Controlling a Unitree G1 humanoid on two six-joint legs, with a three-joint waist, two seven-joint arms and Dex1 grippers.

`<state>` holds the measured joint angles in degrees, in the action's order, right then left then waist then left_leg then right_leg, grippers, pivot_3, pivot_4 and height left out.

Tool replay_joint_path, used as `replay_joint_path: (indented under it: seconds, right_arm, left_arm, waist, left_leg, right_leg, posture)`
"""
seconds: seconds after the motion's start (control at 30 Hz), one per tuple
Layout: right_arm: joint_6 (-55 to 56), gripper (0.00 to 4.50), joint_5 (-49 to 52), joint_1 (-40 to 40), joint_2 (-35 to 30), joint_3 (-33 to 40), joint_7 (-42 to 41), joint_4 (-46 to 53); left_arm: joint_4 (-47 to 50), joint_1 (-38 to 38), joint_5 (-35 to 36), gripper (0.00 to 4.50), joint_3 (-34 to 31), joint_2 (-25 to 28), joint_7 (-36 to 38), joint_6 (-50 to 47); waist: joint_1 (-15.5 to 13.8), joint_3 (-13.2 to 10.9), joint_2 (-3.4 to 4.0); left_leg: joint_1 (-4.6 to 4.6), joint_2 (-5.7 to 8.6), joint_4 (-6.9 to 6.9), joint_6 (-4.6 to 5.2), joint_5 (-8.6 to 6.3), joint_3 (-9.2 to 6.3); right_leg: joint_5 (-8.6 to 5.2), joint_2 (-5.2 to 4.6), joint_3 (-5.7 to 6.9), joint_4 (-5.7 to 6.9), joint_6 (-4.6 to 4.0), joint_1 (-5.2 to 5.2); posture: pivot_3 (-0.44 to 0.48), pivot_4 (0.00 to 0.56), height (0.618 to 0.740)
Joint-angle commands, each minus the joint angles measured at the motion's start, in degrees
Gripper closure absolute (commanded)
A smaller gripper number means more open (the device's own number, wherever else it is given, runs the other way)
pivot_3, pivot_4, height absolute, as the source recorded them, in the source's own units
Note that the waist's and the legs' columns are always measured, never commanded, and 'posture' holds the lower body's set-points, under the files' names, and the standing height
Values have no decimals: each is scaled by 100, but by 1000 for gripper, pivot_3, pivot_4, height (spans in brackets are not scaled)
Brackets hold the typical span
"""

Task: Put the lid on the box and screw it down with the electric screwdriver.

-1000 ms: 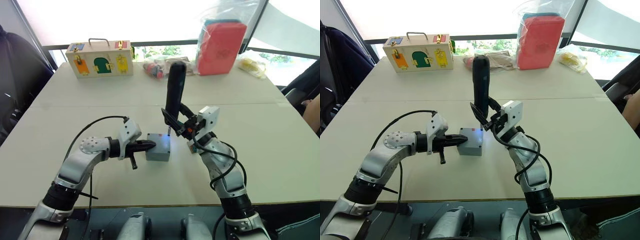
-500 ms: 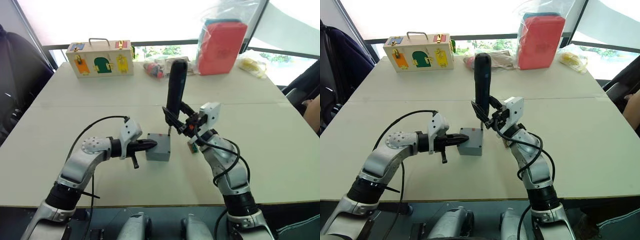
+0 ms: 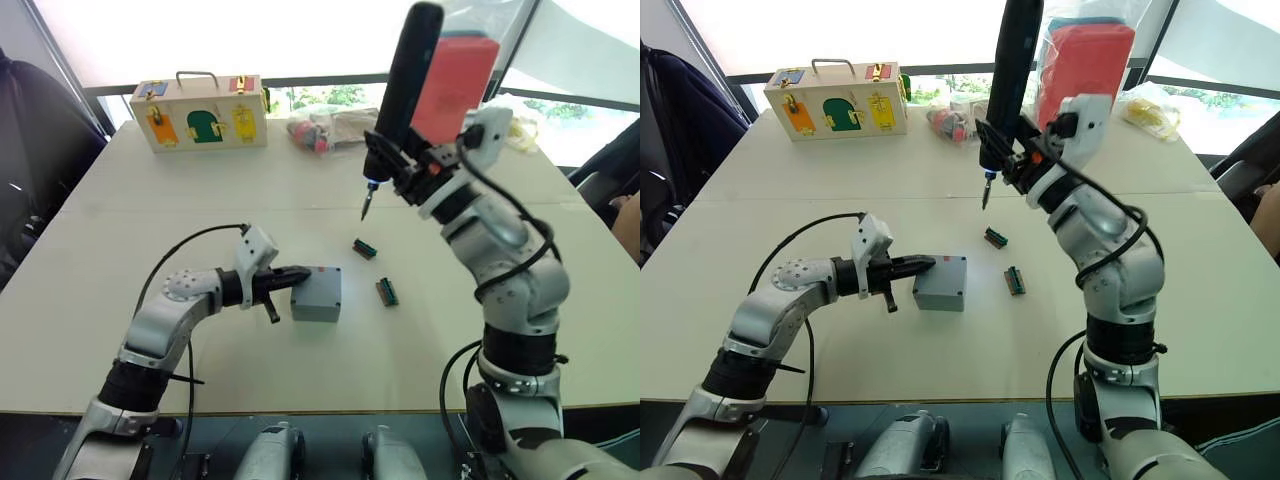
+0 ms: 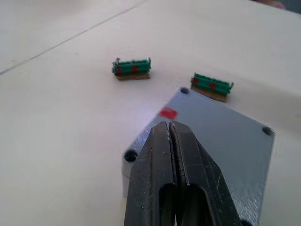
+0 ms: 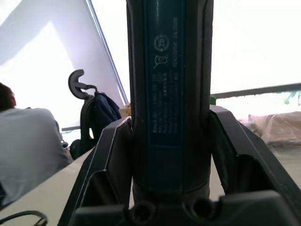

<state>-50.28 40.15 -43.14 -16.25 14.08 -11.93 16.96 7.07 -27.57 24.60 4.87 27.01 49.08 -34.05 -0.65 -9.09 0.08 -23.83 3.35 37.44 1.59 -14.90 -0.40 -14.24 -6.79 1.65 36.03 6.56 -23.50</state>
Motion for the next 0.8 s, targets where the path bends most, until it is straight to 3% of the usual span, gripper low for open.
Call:
replay_joint_path:
  seconds: [0.03,0.17,0.3,0.47,0.8]
  right_arm:
    - [-1468,2562,539,-304,-841,647,247,-255]
    - [-3024,2562,645,-365,-1983,857,55,-1007]
    - [-4053,2562,713,-143,-2463,995,-149,-1428]
    - [-4222,2562,1094,519,-2859,931,3,-1688]
    - [-4222,2562,1536,920,-3221,511,393,-2082]
  left_arm:
    - [567,-282,336,4500,-153,290,287,-263]
    - [975,-401,430,4500,78,611,665,-429]
    - [1169,-372,322,4500,348,742,931,-274]
    - [1258,-276,197,4500,602,698,956,-141]
    - [1188,-150,76,4500,741,558,887,-18]
  waist:
    - [0,-2,0]
    - [-5,-16,2]
    - [34,-22,4]
    - [65,-27,5]
    - [116,-45,3]
  left_leg:
    - [0,0,1,0,0,0]
    - [-20,3,1,7,-2,2]
    - [-32,1,1,13,-5,4]
    - [-35,-10,-2,14,-5,5]
    - [-43,-7,29,25,-10,9]
  right_leg:
    - [0,0,1,-1,0,1]
    - [0,-3,2,-15,-1,-5]
    - [0,-6,2,-31,0,-7]
    - [1,-2,4,-35,1,-9]
    - [2,1,7,-23,3,-5]
  posture:
    - [0,150,740]
    - [0,150,740]
    - [0,150,740]
    - [0,150,740]
    - [0,150,740]
